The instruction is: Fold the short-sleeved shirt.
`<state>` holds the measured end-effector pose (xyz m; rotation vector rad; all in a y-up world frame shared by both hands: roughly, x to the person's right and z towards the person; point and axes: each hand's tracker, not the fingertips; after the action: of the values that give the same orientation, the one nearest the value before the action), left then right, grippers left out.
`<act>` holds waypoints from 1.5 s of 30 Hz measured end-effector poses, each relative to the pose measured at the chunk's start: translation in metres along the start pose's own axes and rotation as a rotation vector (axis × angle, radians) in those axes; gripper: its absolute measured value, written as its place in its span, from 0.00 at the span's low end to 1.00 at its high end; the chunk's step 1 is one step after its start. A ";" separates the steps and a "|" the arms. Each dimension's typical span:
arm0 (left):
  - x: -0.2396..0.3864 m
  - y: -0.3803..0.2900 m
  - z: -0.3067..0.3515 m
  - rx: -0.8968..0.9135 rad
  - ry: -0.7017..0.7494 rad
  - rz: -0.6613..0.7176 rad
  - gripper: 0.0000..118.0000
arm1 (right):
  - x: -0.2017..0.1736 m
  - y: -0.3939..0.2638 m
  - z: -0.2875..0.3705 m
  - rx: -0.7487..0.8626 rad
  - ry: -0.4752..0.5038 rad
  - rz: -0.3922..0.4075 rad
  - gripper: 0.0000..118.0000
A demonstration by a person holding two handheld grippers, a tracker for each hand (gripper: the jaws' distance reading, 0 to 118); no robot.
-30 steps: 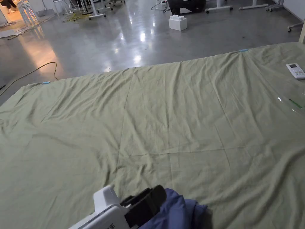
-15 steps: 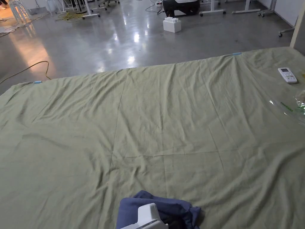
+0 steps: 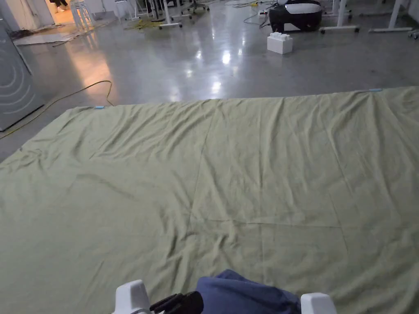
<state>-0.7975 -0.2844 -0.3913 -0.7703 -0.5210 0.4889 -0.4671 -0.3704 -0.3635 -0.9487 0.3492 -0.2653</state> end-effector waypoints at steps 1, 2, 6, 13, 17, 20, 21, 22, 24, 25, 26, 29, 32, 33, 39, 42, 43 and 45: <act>-0.009 0.001 0.004 0.002 -0.013 0.006 0.02 | 0.008 -0.005 -0.011 -0.050 -0.034 0.001 0.01; -0.019 0.003 0.006 0.002 -0.049 0.032 0.07 | 0.019 -0.013 -0.015 -0.024 -0.006 -0.023 0.00; -0.058 0.014 -0.014 -0.063 -0.212 0.164 0.80 | 0.046 0.009 -0.006 -0.057 0.020 -0.221 0.00; -0.096 0.029 -0.093 -0.264 -0.428 0.279 0.92 | 0.015 0.000 0.004 -0.009 -0.042 -0.072 0.00; -0.090 0.026 -0.129 -0.433 -0.357 0.179 0.92 | 0.005 0.000 0.002 -0.009 -0.080 -0.027 0.00; -0.075 0.014 -0.148 -0.526 -0.328 0.102 0.82 | 0.005 0.001 -0.001 -0.010 -0.089 -0.013 0.00; -0.069 0.013 -0.150 -0.520 -0.341 0.097 0.68 | 0.005 0.001 0.000 -0.009 -0.089 -0.014 0.00; -0.065 0.013 -0.152 -0.505 -0.346 0.111 0.46 | 0.005 0.000 0.001 -0.008 -0.087 -0.015 0.01; -0.061 0.013 -0.155 -0.482 -0.217 0.088 0.39 | 0.009 0.001 0.001 -0.008 -0.078 -0.024 0.01; -0.063 0.014 -0.154 -0.494 -0.226 0.104 0.39 | 0.010 0.001 0.004 -0.001 -0.059 -0.029 0.01; -0.066 0.015 -0.152 -0.500 -0.256 0.122 0.38 | 0.010 0.003 0.007 -0.011 -0.046 -0.030 0.00; -0.067 0.025 -0.129 -0.454 -0.251 0.118 0.35 | 0.008 0.013 0.027 0.038 0.061 -0.058 0.00; -0.091 0.054 -0.079 -0.368 -0.225 0.122 0.35 | 0.000 0.018 0.056 0.121 0.155 -0.071 0.00; -0.105 0.069 -0.057 -0.348 -0.174 0.097 0.35 | -0.001 0.018 0.061 0.135 0.173 -0.074 0.01; -0.208 0.158 0.057 -0.312 0.272 0.091 0.35 | -0.006 0.006 0.071 0.072 0.157 -0.148 0.01; -0.245 0.184 0.073 -0.297 0.437 0.122 0.35 | -0.007 -0.001 0.067 0.052 0.147 -0.163 0.01; -0.254 0.188 0.072 -0.292 0.459 0.130 0.35 | -0.006 -0.003 0.066 0.041 0.143 -0.171 0.01; -0.261 0.189 0.060 -0.294 0.495 0.152 0.43 | -0.006 -0.006 0.064 0.025 0.134 -0.185 0.00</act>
<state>-1.0756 -0.2888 -0.5642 -1.1772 -0.0702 0.3457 -0.4467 -0.3241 -0.3230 -0.9420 0.3802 -0.5027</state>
